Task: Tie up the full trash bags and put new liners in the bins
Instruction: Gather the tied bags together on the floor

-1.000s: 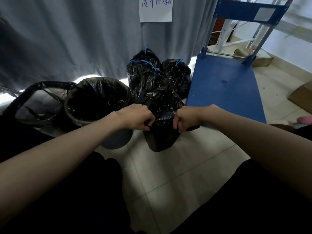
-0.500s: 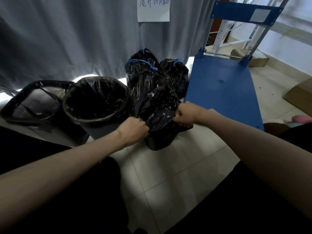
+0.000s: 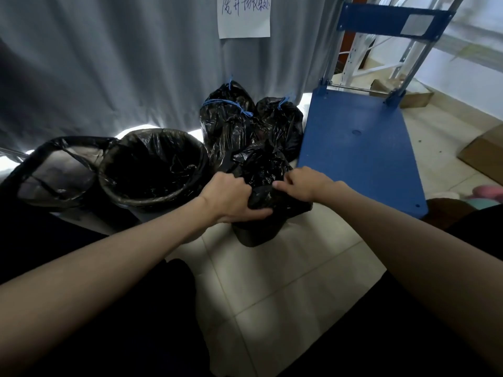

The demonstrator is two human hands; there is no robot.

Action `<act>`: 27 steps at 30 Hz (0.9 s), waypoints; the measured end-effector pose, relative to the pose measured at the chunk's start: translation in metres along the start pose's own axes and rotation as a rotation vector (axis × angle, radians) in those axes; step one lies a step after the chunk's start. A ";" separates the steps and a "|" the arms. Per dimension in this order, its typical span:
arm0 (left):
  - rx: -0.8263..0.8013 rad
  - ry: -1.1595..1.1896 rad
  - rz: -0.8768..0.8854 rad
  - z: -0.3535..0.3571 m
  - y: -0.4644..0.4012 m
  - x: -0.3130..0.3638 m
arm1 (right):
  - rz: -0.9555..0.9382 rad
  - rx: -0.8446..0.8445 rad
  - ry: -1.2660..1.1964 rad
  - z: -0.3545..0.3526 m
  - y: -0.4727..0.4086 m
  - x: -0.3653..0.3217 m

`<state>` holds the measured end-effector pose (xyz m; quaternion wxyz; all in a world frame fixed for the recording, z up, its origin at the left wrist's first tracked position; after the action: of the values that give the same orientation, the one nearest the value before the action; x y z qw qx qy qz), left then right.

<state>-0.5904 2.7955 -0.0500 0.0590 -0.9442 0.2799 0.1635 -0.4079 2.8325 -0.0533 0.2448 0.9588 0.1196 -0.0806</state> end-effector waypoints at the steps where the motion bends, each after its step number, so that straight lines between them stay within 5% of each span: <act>1: 0.007 0.037 -0.031 -0.002 -0.006 -0.003 | -0.001 0.037 0.046 -0.002 0.000 0.001; 10: -0.252 -0.020 -0.184 0.021 -0.042 -0.032 | 0.108 0.002 0.174 0.009 -0.005 0.009; 15: -0.177 0.074 -0.199 0.014 -0.067 -0.043 | 0.143 -0.041 0.150 0.002 -0.006 0.016; 22: -0.042 0.275 -0.276 0.011 -0.093 -0.055 | 0.141 0.292 -0.047 -0.024 -0.023 0.018; 27: 0.006 0.403 -0.311 0.009 -0.110 -0.072 | -0.021 0.328 -0.065 -0.027 -0.051 0.006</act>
<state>-0.5895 2.9265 -0.0312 0.0293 -0.9892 0.1377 -0.0397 -0.4127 2.8904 -0.0539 0.0878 0.9815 0.1068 -0.1324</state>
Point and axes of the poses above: each hand's wrist, its own y-axis away from the middle knuckle, its own z-axis out of the palm, x = y × z, the point moved 3 cm from there along -y, towards the middle knuckle, and after that the axes turned 10 degrees about -x, right-handed, at the moved point
